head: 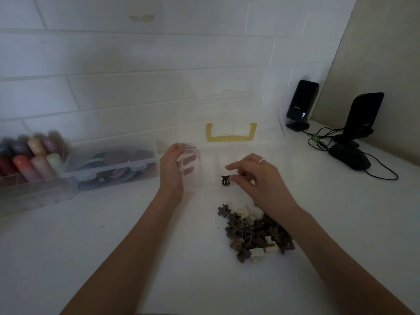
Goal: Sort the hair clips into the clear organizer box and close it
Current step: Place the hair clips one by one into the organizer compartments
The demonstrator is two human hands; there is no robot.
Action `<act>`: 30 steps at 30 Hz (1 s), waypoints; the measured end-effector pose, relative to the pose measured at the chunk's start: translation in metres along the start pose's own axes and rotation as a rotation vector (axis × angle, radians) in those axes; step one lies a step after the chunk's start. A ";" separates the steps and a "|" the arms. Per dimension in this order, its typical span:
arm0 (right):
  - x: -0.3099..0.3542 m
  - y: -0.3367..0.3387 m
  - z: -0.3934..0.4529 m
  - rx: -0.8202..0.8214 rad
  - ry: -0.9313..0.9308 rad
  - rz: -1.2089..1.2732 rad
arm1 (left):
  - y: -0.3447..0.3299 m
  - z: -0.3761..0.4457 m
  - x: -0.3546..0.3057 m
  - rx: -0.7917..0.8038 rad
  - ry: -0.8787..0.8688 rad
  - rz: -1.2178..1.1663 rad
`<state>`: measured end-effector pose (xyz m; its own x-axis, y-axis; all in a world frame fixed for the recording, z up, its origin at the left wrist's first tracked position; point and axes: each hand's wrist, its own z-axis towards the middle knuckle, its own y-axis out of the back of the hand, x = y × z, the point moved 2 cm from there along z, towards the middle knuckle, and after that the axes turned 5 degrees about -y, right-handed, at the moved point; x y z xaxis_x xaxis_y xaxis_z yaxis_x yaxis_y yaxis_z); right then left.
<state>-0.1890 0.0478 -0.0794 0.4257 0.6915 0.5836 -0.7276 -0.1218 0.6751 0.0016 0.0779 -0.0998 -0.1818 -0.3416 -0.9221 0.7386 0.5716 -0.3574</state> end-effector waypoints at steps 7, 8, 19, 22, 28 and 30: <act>-0.001 -0.004 -0.013 0.397 0.058 -0.108 | 0.003 0.002 -0.001 -0.035 0.005 -0.014; -0.001 -0.009 -0.014 0.429 0.073 -0.121 | 0.003 0.002 -0.001 -0.034 0.004 -0.013; 0.008 -0.007 -0.017 0.367 0.004 0.047 | 0.007 0.008 0.001 0.010 0.009 0.025; 0.010 0.008 -0.013 0.100 -0.022 0.103 | 0.009 0.009 0.002 0.005 0.029 0.037; -0.010 0.020 -0.004 -0.212 -0.057 -0.018 | 0.005 0.008 0.000 0.022 0.022 0.050; -0.018 0.013 -0.001 -0.162 -0.065 -0.098 | 0.004 0.008 0.000 0.045 0.030 0.054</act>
<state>-0.2068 0.0345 -0.0819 0.5286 0.6463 0.5504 -0.7561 0.0637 0.6514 0.0092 0.0744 -0.1000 -0.1601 -0.2882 -0.9441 0.7762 0.5541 -0.3008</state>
